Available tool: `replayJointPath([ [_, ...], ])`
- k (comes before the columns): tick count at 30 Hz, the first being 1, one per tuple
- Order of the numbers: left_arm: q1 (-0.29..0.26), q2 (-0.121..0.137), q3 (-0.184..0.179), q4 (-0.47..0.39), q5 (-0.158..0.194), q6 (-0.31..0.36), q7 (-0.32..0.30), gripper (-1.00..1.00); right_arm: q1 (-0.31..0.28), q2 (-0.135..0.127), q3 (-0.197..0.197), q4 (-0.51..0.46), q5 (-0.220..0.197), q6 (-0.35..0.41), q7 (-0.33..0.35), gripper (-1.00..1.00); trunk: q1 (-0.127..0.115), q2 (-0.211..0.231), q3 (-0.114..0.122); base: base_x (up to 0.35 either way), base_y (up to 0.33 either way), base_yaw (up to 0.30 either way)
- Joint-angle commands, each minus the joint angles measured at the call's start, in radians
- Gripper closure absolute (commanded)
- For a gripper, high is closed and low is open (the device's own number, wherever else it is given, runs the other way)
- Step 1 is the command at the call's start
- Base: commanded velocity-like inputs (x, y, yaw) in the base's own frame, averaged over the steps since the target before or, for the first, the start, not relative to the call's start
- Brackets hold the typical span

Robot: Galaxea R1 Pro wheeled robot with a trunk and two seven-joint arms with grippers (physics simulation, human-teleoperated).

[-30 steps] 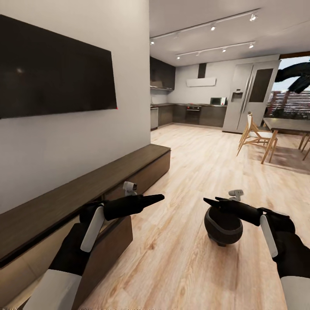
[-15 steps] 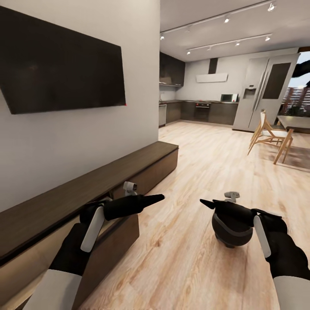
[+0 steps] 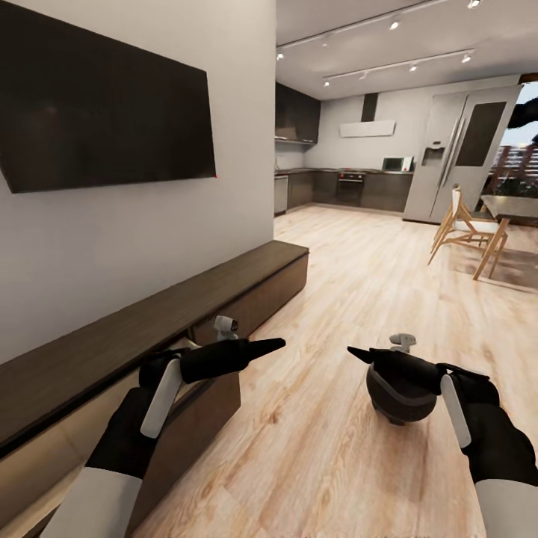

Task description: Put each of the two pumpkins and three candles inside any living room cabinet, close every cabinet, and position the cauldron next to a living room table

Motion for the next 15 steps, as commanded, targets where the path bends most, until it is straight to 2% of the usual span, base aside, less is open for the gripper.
replayJointPath([
  [1,0.0,0.0,0.0,0.0,0.0,0.0,0.0,-1.0,0.0,0.001,0.0,-0.002,0.0,0.012,0.0,-1.0,0.0,0.0,0.0,0.0,0.0,-0.244],
  [8,0.0,-0.002,-0.001,0.001,0.0,0.0,0.0,-1.0,0.0,-0.001,-0.002,-0.008,0.004,0.13,0.0,-1.0,0.0,0.0,0.004,0.0,0.0,-0.254],
  [15,0.0,0.0,0.0,-0.001,0.0,0.0,0.0,-1.0,0.0,-0.002,-0.004,-0.008,0.008,0.141,0.0,-1.0,0.0,0.0,0.013,0.0,0.0,-0.232],
])
